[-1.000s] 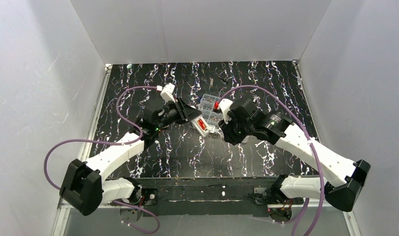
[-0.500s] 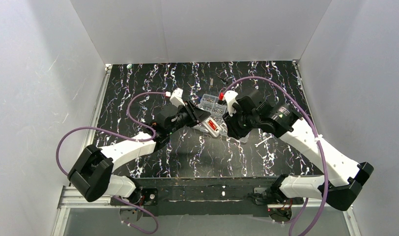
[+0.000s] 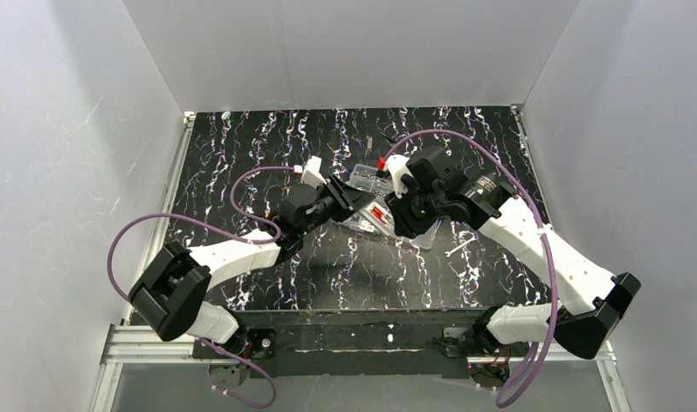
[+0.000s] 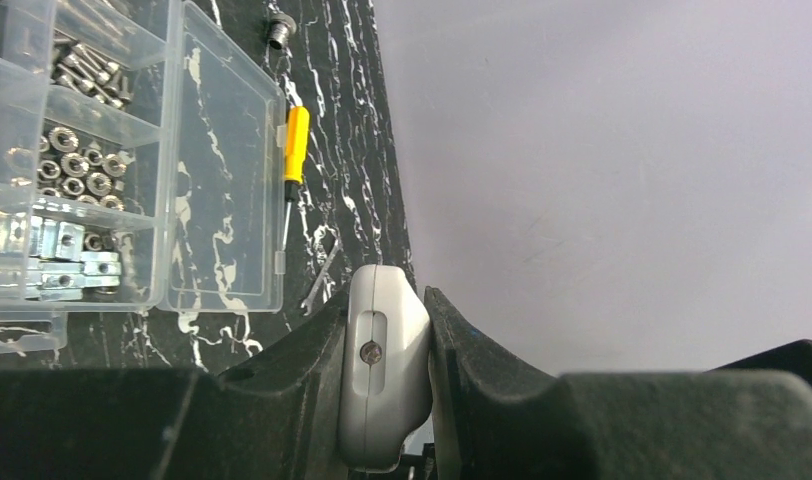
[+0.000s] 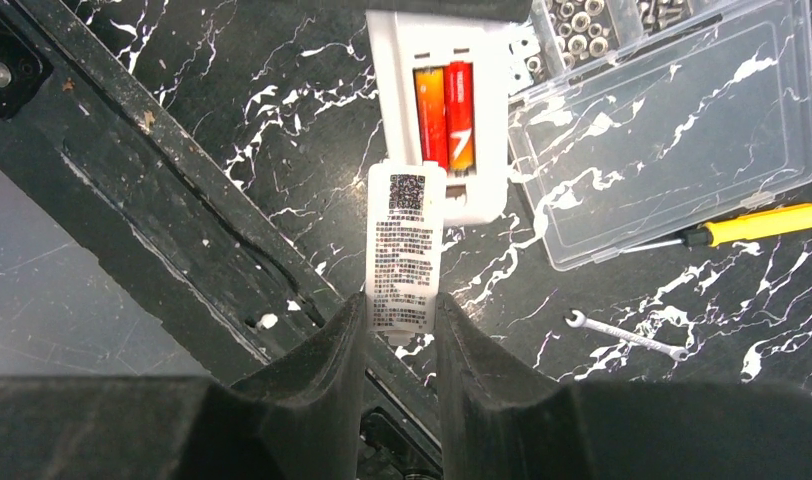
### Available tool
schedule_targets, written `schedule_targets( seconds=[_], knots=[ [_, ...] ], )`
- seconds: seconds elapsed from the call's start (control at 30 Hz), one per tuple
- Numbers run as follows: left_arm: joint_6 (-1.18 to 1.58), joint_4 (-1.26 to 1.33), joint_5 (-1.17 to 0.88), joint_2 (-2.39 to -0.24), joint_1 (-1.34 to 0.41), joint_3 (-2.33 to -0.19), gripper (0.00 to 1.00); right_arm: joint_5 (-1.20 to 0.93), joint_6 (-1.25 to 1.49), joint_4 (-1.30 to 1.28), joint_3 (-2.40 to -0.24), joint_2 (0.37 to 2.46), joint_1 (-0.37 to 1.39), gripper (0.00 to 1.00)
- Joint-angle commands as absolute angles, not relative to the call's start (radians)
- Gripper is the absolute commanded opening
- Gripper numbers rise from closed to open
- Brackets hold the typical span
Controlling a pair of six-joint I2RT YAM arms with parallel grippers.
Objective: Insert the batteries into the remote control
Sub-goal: Load the battery cover into the remote control.
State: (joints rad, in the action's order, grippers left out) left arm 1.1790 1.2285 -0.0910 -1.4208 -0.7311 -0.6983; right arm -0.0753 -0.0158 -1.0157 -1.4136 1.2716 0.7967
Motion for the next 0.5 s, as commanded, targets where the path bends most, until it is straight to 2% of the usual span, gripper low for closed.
schedule_targets(
  seconds=[0.0, 0.47],
  knots=[
    [1.223, 1.321, -0.110, -1.394, -0.746, -0.716, 0.00, -0.081, -0.058, -1.004, -1.472, 1.292, 0.788, 0.17],
    [1.264, 1.325, -0.124, -1.402, -0.793, -0.718, 0.00, -0.023, -0.073, -0.996, -1.479, 1.325, 0.789, 0.17]
  ],
)
